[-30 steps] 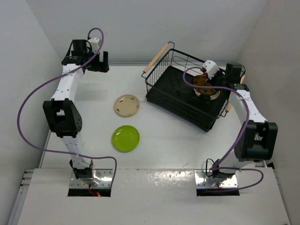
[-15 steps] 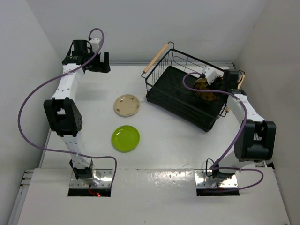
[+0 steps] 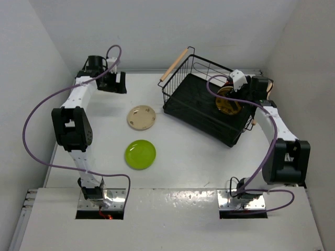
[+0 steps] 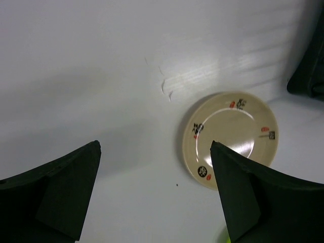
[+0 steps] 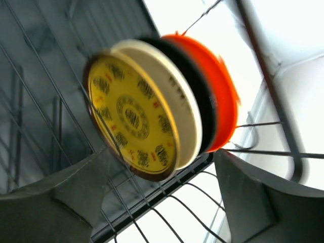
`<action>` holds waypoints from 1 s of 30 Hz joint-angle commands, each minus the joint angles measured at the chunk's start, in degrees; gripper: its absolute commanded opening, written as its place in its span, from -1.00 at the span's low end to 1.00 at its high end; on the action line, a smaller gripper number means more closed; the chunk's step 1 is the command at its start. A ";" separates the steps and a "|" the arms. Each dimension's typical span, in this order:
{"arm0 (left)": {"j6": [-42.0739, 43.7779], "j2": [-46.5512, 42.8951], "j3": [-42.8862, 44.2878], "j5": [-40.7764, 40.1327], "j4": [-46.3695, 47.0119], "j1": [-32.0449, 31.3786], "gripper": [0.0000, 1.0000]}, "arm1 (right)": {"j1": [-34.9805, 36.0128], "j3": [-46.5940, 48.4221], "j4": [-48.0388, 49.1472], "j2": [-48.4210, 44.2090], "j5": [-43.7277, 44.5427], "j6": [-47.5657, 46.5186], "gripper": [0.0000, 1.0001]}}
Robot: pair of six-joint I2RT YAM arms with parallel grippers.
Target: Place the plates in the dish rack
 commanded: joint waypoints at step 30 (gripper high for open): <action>1.13 3.66 -21.35 7.40 2.50 -3.88 0.34 | 47.06 5.99 -0.10 -10.66 22.40 39.51 0.81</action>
